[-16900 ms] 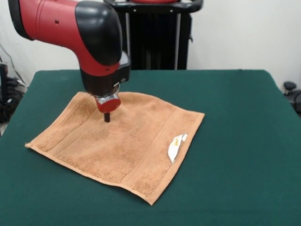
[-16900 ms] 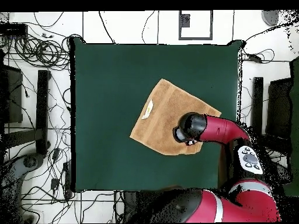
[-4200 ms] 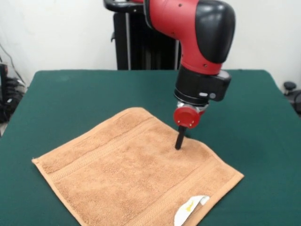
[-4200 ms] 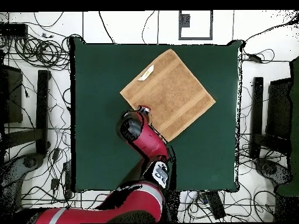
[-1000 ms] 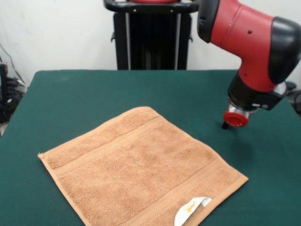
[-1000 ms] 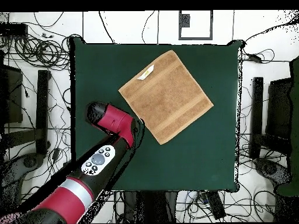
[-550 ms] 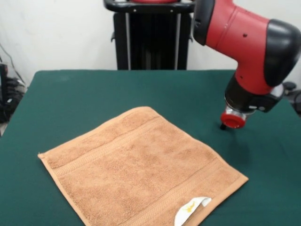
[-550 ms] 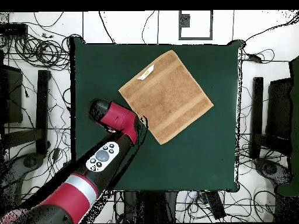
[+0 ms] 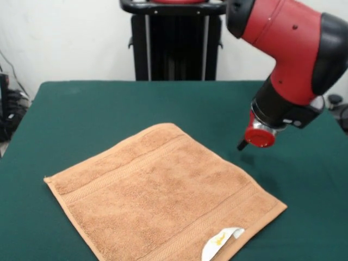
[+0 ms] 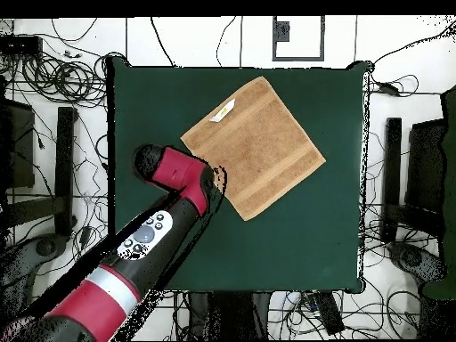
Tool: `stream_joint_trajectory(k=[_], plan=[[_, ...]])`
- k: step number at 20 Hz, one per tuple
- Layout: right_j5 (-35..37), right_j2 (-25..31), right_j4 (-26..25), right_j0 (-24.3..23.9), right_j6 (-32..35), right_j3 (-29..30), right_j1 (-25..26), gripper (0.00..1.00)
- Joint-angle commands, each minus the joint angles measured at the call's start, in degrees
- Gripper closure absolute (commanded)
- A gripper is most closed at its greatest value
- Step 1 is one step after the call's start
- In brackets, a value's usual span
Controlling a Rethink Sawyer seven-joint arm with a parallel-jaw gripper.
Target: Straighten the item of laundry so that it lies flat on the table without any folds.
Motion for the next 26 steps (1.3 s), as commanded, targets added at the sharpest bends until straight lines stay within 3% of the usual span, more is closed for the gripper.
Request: stream_joint_trajectory(k=[1, 8, 16, 26], plan=[[4.98, -7.13, -2.34, 0.52, 19.70, -11.59, 1.85, 1.00], [8.74, -5.32, 0.63, -1.41, 19.31, -13.44, -1.75, 1.00], [12.63, 3.72, 11.26, -4.62, 26.54, -17.83, -8.38, 1.00], [12.85, 6.11, 13.54, -4.89, 20.67, -8.67, -16.68, 1.00]])
